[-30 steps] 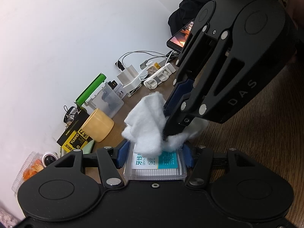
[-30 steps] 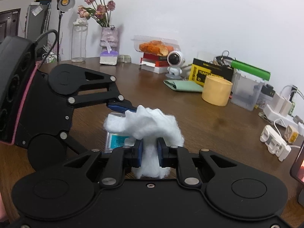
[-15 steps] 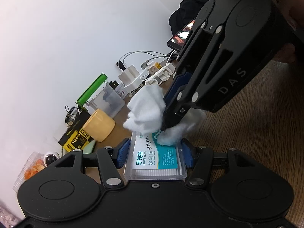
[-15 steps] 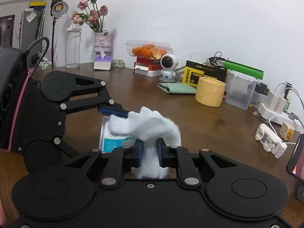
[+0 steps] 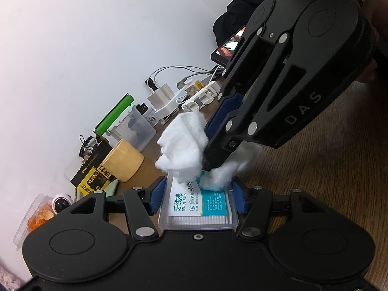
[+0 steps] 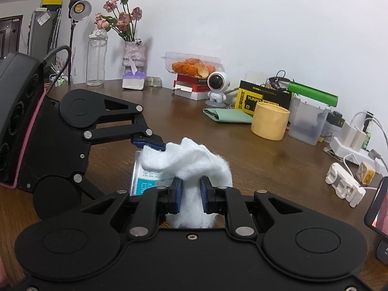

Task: Clean container
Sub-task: 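Continue scrubbing the floss box lid with the wipe in the right gripper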

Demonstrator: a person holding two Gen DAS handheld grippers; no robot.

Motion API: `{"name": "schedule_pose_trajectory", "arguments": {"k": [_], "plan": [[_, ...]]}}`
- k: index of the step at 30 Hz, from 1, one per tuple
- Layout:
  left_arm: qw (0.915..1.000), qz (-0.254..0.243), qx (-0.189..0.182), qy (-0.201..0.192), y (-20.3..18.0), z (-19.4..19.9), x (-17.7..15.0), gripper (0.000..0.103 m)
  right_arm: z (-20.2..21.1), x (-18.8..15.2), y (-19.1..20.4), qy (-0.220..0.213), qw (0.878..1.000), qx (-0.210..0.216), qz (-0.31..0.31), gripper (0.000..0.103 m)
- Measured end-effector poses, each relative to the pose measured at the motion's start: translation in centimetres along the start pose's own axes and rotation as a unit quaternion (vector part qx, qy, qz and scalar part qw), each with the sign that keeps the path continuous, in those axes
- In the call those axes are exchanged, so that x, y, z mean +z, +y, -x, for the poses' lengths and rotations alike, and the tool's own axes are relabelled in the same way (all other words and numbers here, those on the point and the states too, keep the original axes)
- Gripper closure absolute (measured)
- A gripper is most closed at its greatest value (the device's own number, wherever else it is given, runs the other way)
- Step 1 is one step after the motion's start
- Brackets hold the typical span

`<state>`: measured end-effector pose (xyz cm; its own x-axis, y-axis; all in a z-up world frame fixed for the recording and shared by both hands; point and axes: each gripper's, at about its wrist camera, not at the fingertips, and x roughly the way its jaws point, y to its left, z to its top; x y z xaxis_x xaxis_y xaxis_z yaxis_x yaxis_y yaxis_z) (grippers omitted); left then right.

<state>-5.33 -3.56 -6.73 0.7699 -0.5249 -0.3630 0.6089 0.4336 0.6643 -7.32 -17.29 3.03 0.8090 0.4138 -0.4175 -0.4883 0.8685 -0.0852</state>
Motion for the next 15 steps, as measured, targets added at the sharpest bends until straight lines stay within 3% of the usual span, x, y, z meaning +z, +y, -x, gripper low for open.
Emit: {"name": "schedule_pose_trajectory", "arguments": {"k": [9,15], "plan": [[1.0000,-0.002,0.000,-0.002,0.1,-0.2,-0.1,0.047,0.6,-0.1,1.5,-0.018,0.998,0.039,0.052,0.086],[1.0000,-0.002,0.001,-0.001,-1.0,0.6,0.2,0.047,-0.5,0.1,0.1,0.018,0.999,-0.034,0.000,0.087]]}}
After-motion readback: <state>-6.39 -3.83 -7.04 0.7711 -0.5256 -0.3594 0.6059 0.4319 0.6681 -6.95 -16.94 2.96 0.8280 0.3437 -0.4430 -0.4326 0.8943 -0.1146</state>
